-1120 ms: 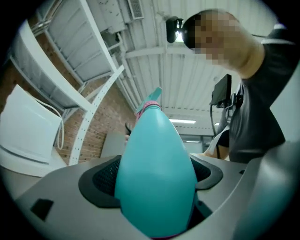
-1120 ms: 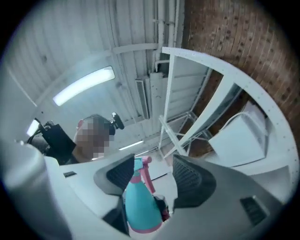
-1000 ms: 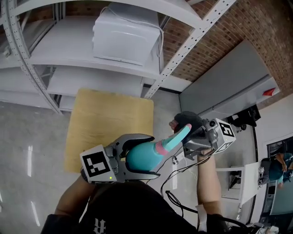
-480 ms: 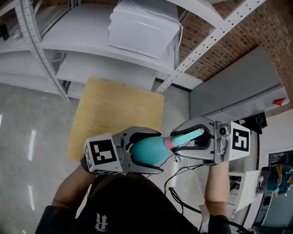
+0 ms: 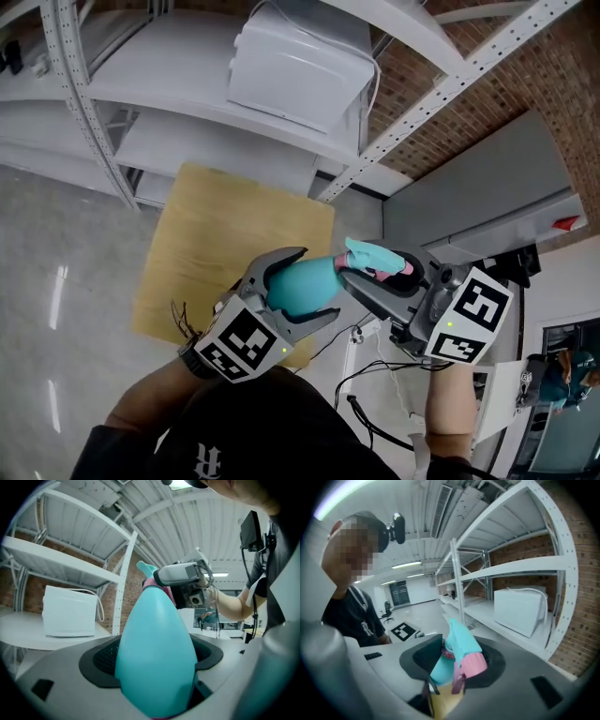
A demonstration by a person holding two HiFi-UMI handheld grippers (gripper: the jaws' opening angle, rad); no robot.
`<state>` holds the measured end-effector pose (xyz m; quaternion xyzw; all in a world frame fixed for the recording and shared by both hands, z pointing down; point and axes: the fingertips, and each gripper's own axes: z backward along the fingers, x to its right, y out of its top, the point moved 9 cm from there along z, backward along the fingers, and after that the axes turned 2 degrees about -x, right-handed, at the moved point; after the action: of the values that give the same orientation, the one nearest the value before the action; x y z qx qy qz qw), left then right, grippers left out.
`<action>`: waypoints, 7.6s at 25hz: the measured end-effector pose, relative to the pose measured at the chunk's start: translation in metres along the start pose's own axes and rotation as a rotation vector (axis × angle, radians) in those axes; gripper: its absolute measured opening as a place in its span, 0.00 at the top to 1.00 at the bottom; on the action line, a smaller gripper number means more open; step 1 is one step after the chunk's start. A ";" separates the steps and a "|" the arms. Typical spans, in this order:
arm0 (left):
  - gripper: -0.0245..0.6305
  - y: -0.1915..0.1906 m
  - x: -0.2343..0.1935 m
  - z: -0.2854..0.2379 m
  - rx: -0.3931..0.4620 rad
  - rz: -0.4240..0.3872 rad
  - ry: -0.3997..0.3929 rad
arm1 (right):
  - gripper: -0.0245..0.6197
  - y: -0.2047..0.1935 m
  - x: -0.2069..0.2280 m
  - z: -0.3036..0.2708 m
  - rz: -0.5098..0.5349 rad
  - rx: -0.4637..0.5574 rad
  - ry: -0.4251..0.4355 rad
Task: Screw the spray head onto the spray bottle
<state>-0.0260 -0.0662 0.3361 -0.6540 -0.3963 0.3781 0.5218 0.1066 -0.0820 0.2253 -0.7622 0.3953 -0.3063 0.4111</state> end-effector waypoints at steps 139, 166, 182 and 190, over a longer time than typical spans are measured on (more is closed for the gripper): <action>0.32 0.025 0.010 0.030 0.232 0.510 -1.000 | 0.83 0.017 0.011 0.021 -0.009 0.619 0.625; 0.32 0.031 0.045 0.012 0.095 0.564 -1.201 | 0.50 0.010 0.004 0.015 0.044 0.720 0.895; 0.32 0.014 0.001 0.014 -0.154 0.267 -0.417 | 0.82 0.002 0.014 -0.006 -0.184 0.467 0.306; 0.34 0.005 -0.002 0.013 -0.256 0.170 -0.298 | 0.82 -0.018 0.018 -0.012 -0.252 0.516 0.256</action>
<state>-0.0378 -0.0637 0.3296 -0.6828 -0.4575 0.4597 0.3363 0.1124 -0.0953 0.2486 -0.6309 0.2554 -0.5388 0.4965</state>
